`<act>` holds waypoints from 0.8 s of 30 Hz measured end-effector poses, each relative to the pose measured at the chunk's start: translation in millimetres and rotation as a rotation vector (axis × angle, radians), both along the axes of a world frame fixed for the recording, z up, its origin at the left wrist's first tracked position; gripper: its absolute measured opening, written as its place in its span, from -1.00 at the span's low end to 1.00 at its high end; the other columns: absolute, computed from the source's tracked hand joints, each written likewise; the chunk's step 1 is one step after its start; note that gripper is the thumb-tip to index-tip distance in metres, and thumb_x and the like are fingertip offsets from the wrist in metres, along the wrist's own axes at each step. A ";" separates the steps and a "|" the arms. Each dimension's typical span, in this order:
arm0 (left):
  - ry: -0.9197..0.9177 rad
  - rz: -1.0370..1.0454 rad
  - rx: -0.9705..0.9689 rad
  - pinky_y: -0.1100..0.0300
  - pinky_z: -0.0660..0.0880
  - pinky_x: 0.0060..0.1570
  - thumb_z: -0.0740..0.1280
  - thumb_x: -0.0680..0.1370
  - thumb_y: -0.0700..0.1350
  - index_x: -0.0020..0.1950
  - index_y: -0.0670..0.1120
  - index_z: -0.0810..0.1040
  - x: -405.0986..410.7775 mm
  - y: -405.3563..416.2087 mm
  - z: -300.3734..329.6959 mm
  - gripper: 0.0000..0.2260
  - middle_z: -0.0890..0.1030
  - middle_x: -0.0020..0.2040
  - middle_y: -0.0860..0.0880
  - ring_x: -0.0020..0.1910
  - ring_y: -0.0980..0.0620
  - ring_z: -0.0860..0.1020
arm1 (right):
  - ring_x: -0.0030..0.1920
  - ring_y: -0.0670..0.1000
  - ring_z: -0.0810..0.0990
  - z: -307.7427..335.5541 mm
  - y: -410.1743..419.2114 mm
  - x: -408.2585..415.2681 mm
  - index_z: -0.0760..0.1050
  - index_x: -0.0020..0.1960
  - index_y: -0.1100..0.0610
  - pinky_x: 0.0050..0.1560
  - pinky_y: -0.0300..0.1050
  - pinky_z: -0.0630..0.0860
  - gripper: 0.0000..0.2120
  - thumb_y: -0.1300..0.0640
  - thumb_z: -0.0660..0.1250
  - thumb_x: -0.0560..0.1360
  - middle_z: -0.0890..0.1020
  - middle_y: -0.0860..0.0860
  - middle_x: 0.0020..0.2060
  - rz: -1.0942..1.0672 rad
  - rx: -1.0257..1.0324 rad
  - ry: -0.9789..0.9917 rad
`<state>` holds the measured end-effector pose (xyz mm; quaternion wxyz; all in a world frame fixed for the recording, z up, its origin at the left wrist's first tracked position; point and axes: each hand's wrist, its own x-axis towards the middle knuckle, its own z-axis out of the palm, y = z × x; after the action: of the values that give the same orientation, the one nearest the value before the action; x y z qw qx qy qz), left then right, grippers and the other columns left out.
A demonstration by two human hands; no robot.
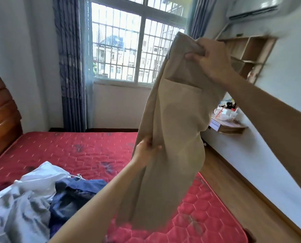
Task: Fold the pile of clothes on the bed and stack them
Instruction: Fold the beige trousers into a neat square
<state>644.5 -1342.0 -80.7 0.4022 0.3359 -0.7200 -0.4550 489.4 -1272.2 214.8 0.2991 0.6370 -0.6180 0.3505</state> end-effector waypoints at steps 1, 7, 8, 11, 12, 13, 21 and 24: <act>-0.014 -0.005 -0.014 0.22 0.47 -0.22 0.47 0.46 -0.08 -0.08 0.01 0.56 -6.2 3.3 -1.6 -0.89 0.61 -0.23 0.10 -0.23 0.11 0.54 | -0.03 0.10 0.57 -0.5 3.9 -5.5 0.51 -0.12 0.08 -0.07 -0.02 0.37 -0.73 -0.13 0.38 0.44 0.60 0.05 -0.17 -0.017 0.017 -0.004; -0.037 -0.200 0.129 0.10 0.50 -0.26 0.47 0.37 0.04 -0.25 -0.11 0.60 -4.2 39.6 -20.7 -0.78 0.58 -0.32 0.03 -0.31 0.08 0.50 | -0.04 0.05 0.56 -20.8 21.2 -46.2 0.59 0.03 0.11 -0.11 -0.13 0.33 -0.69 -0.10 0.40 0.45 0.61 0.05 -0.11 -0.107 0.111 -0.082; 0.001 -0.196 0.124 0.07 0.49 -0.29 0.48 0.36 0.02 -0.27 -0.12 0.60 5.1 39.3 -26.3 -0.79 0.57 -0.34 0.00 -0.34 0.08 0.49 | -0.05 0.03 0.56 -25.8 24.4 -53.4 0.60 0.07 0.13 -0.13 -0.16 0.32 -0.68 -0.08 0.41 0.45 0.62 0.06 -0.10 -0.096 0.116 -0.111; 0.168 -0.055 0.136 0.17 0.53 -0.30 0.50 0.43 -0.16 -0.29 0.06 0.68 33.6 19.3 -32.8 -0.86 0.66 -0.33 0.07 -0.38 0.16 0.55 | -0.13 -0.12 0.55 -39.9 29.0 -68.4 0.60 0.05 0.14 -0.13 -0.21 0.38 -0.70 -0.05 0.42 0.45 0.63 0.03 -0.14 -0.070 0.106 -0.222; 0.165 -0.018 0.124 0.22 0.52 -0.31 0.49 0.44 -0.18 -0.28 0.09 0.68 37.6 12.8 -32.4 -0.82 0.67 -0.33 0.09 -0.38 0.18 0.55 | -0.22 -0.24 0.51 -44.7 26.6 -70.5 0.59 -0.01 0.11 -0.18 -0.32 0.36 -0.75 -0.06 0.41 0.45 0.60 -0.04 -0.22 -0.061 0.100 -0.252; 0.114 -0.013 0.098 0.24 0.52 -0.30 0.49 0.44 -0.17 -0.28 0.12 0.68 37.0 9.4 -33.1 -0.82 0.67 -0.32 0.10 -0.37 0.18 0.56 | -0.31 -0.33 0.46 -48.8 22.3 -70.9 0.56 -0.07 0.08 -0.26 -0.43 0.30 -0.80 -0.05 0.40 0.45 0.54 -0.12 -0.29 -0.057 0.100 -0.267; 0.039 0.041 -0.037 0.15 0.44 0.17 0.46 0.48 -0.18 -0.12 -0.07 0.70 16.5 -27.0 -60.1 -0.97 0.50 0.15 0.02 0.16 0.03 0.49 | -0.42 -0.37 0.38 -51.2 -0.3 -65.5 0.32 -0.35 -0.13 -0.38 -0.48 0.24 -0.68 0.01 0.42 0.46 0.37 -0.16 -0.43 -0.019 0.018 -0.298; -0.002 -0.102 -0.094 0.19 0.42 0.19 0.40 0.54 -0.16 -0.01 -0.15 0.69 -2.5 -43.8 -68.2 -0.89 0.51 0.25 0.04 0.19 0.06 0.49 | -0.41 -0.35 0.39 -50.8 -8.3 -66.4 0.34 -0.35 -0.10 -0.36 -0.45 0.25 -0.69 0.01 0.43 0.45 0.40 -0.20 -0.45 0.002 0.005 -0.289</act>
<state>642.0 -1385.8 -148.9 0.3932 0.2802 -0.7571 -0.4402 422.9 -1280.5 164.0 0.2052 0.5812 -0.6548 0.4374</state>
